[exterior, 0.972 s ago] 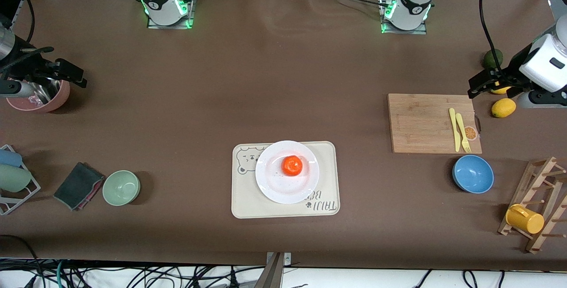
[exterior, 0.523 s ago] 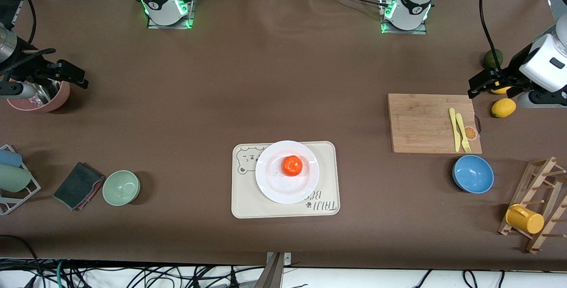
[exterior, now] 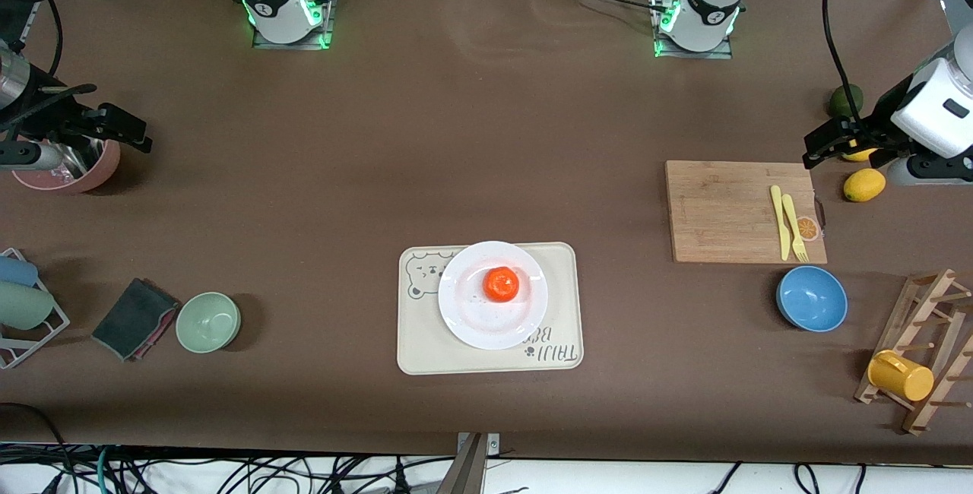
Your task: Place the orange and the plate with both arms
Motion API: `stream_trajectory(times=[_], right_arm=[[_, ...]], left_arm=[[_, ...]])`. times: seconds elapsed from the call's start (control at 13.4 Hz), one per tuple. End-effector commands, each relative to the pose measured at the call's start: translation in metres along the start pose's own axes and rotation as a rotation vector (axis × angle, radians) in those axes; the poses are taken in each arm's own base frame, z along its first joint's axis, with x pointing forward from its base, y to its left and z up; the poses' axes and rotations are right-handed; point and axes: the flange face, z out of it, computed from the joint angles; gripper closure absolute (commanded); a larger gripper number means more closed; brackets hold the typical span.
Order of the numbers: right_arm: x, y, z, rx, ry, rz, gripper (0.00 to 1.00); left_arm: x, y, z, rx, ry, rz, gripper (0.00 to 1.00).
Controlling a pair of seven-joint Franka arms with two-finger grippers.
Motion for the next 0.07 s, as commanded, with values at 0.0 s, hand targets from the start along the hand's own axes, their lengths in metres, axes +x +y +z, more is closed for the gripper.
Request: stream_trajectory(times=[0.0], right_arm=[[0.0023,0.0006,-0.0057,0.009,0.002,0.01,0.0]], left_arm=[[0.0005,0.0009,-0.0053,-0.045,-0.008,0.005,0.0]])
